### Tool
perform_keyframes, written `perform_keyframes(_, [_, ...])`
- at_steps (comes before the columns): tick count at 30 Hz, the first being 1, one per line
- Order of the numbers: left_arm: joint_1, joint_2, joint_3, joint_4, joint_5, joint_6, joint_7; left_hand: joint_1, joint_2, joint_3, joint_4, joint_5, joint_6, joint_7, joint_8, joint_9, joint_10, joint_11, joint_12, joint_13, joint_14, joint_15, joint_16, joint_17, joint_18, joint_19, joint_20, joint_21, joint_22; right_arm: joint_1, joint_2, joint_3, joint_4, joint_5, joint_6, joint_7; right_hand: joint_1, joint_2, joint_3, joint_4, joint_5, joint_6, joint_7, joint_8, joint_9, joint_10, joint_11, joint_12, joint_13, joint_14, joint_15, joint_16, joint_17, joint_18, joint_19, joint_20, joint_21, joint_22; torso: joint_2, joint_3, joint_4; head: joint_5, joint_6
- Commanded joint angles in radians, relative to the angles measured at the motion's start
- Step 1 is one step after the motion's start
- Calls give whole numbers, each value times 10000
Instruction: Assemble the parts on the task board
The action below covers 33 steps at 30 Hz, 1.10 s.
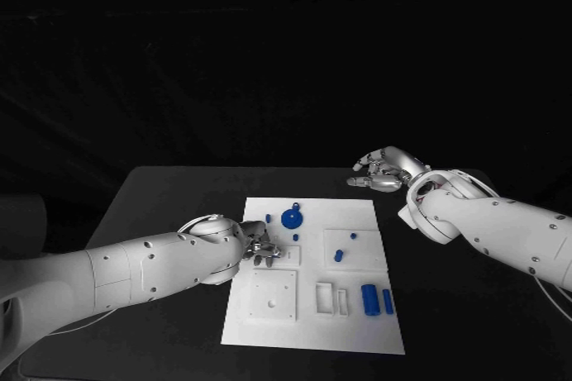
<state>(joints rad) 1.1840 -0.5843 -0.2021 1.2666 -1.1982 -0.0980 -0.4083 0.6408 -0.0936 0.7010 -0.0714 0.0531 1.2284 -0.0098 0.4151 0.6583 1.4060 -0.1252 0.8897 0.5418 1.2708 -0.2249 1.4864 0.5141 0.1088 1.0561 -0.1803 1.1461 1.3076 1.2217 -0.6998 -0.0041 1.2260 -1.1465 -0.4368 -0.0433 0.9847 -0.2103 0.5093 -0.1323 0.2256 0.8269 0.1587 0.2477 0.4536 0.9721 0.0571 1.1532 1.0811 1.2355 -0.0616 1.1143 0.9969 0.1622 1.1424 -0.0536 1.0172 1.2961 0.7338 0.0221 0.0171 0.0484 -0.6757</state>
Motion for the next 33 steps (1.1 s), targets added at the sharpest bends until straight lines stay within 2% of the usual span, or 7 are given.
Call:
perform_keyframes(1, [13,8,9,25,20,50,-21,103,6,11,-61,-45,-69,-18,-15,10,52,46,42,-10,25,-20,33,-10,132,-8,-954,46,13,-4,3,5,7,-4,101,91,-87,-1,-53,-16,51,-2,46,52,-9,13,-78,57,-11,102,-1,11,-12,996,31,-28,-55,10,-1,0,1,-5,14])
perform_keyframes(7, [16,30,22,6,12,25,-9,98,-1,5,-58,-46,-69,-16,-16,10,52,48,42,-12,24,-18,33,-11,132,-9,-953,47,12,-4,17,5,-3,-4,105,91,-92,-1,-57,-14,54,-3,46,52,-10,15,-78,60,-14,106,-1,12,-13,996,36,-30,-55,11,2,-4,1,-17,15])
perform_keyframes(15, [34,78,26,-29,57,122,-12,24,-351,-20,78,-46,-69,-7,-23,11,59,59,42,-33,23,-5,30,-24,135,-9,-943,40,-6,-6,20,5,-6,-4,93,115,-48,19,-50,-43,57,-4,43,52,-13,23,-82,75,-24,120,-5,16,-13,996,50,-42,-56,17,1,-8,5,-23,17])
perform_keyframes(28, [48,127,26,-177,62,167,-34,58,-628,50,254,-46,-84,1,-37,12,69,67,46,-55,24,1,29,-37,148,4,-941,40,-26,-8,19,5,-16,-15,91,116,-31,27,-53,-58,51,-1,42,53,-14,25,-83,82,-31,126,-6,17,-14,996,58,-47,-58,20,2,-14,11,-32,13])
perform_keyframes(33, [49,140,32,-203,68,147,-7,67,-777,129,460,-45,-104,12,-52,11,78,78,47,-71,22,12,25,-48,155,18,-939,38,-44,-11,25,5,-22,11,96,119,-36,25,-58,-58,50,-2,42,53,-15,25,-82,84,-33,127,-6,17,-14,996,60,-47,-58,21,1,-14,10,-32,13])
